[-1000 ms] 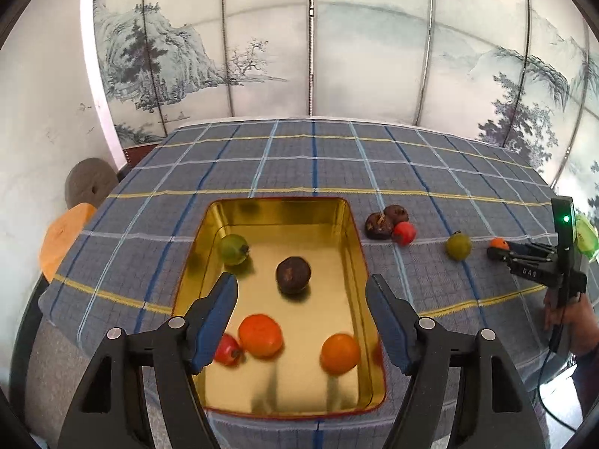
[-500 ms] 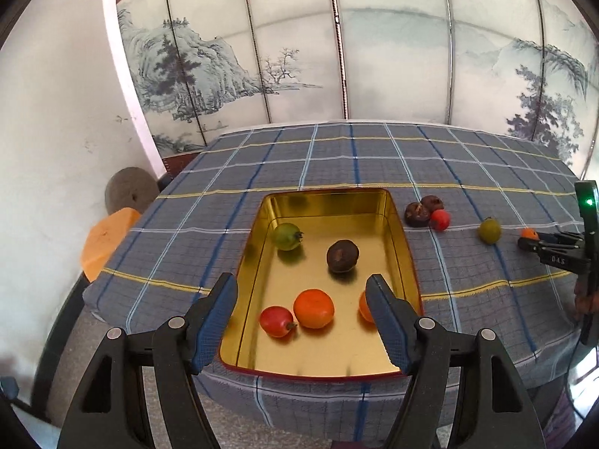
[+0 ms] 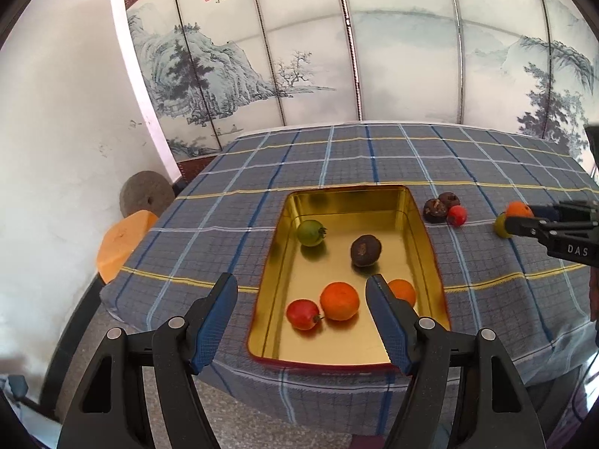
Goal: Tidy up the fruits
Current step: 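Carry the orange in the right gripper over the tin and release it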
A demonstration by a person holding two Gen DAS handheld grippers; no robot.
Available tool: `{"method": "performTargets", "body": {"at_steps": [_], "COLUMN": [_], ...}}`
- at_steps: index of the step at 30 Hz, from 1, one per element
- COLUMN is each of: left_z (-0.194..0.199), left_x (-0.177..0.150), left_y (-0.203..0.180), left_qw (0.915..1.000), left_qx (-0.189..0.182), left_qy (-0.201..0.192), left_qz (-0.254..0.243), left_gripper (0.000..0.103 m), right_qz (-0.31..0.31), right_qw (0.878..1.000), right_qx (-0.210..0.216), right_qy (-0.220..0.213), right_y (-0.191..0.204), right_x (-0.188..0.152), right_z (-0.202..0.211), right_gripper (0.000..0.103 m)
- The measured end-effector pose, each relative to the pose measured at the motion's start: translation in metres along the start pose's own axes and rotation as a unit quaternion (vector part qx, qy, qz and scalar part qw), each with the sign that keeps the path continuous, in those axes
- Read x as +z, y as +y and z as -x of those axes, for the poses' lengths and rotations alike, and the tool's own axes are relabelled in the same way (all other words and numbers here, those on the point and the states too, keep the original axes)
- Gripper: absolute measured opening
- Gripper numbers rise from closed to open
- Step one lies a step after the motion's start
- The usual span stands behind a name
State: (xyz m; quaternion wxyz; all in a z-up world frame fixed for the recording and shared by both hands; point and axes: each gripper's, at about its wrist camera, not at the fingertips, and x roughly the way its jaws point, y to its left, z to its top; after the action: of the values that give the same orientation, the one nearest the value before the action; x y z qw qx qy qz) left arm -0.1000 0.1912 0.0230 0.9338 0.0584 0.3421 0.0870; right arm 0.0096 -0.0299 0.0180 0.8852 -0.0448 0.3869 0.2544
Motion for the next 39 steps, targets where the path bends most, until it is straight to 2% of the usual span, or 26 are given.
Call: {"method": "performTargets", "body": {"at_steps": [6, 12, 22, 33, 36, 37, 39], "left_z": [-0.002, -0.001, -0.007, -0.01, -0.009, -0.008, -0.008], "left_x": [-0.005, -0.009, -0.017, -0.023, -0.023, -0.024, -0.024], "left_y": [0.009, 0.021, 0.036, 0.044, 0.043, 0.043, 0.043], "left_qw": [0.9999, 0.9997, 0.9994, 0.9992, 0.9992, 0.9992, 0.9992], "left_qx": [0.01, 0.019, 0.028, 0.029, 0.03, 0.031, 0.033], "left_qy": [0.007, 0.006, 0.015, 0.02, 0.021, 0.021, 0.021], "left_qz": [0.005, 0.011, 0.016, 0.02, 0.018, 0.015, 0.012], "left_gripper": [0.072, 0.072, 0.072, 0.072, 0.072, 0.072, 0.072], "right_qz": [0.033, 0.064, 0.068, 0.066, 0.044, 0.031, 0.012], "right_qw": [0.997, 0.993, 0.99, 0.99, 0.993, 0.994, 0.993], "right_qx": [0.066, 0.095, 0.11, 0.1, 0.103, 0.105, 0.111], "right_qy": [0.007, 0.027, 0.064, 0.077, 0.046, 0.021, -0.031], "right_y": [0.052, 0.098, 0.129, 0.147, 0.145, 0.14, 0.129], "right_x": [0.032, 0.048, 0.054, 0.071, 0.08, 0.083, 0.088], "right_z": [-0.021, -0.054, -0.1, -0.127, -0.119, -0.109, -0.087], "right_gripper": [0.033, 0.033, 0.033, 0.035, 0.053, 0.058, 0.061]}}
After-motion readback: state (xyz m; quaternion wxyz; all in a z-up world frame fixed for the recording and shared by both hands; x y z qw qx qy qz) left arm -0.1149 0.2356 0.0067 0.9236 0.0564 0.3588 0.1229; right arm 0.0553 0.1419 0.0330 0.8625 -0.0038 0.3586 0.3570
